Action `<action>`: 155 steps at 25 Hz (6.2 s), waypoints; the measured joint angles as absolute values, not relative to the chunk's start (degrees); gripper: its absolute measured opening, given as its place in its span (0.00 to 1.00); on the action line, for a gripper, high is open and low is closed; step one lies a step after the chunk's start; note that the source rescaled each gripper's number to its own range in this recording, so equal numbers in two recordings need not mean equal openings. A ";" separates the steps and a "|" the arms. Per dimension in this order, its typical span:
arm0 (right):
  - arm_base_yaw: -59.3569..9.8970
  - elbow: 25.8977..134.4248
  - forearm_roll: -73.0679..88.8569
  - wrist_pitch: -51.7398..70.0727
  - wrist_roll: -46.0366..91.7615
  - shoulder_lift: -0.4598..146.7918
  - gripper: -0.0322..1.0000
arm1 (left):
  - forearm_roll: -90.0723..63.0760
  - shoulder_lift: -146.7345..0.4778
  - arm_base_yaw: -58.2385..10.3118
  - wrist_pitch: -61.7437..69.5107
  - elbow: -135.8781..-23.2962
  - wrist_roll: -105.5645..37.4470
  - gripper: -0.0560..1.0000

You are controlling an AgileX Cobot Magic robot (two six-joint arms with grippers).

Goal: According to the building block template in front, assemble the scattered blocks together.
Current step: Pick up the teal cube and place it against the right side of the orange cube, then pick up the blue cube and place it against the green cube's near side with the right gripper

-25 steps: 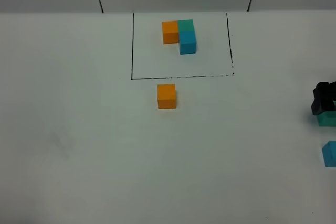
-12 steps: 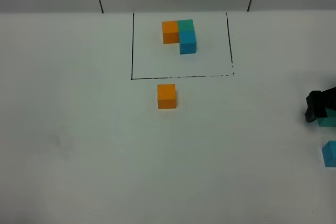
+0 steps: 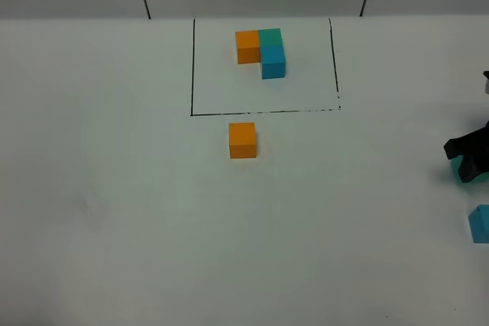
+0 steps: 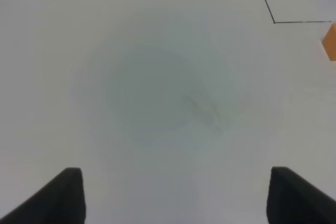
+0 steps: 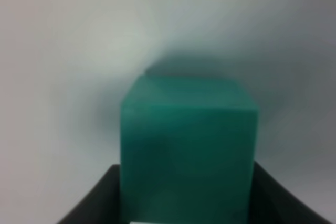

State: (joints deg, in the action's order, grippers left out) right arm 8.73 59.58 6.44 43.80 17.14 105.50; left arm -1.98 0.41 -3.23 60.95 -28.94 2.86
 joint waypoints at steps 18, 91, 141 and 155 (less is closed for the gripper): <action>-27.93 86.38 -5.04 58.76 51.33 115.94 0.04 | -1.98 0.41 -3.23 60.95 -28.94 2.92 0.57; -30.22 103.77 -2.28 56.85 54.11 132.53 0.03 | -1.98 0.41 -3.23 60.95 -28.94 2.87 0.56; 5.86 40.59 0.96 35.21 0.00 91.02 0.88 | -1.98 0.41 -3.23 60.95 -28.94 2.79 0.56; 7.00 35.36 1.05 29.67 -0.33 92.35 0.60 | -1.98 0.41 -3.23 60.95 -28.94 2.79 0.56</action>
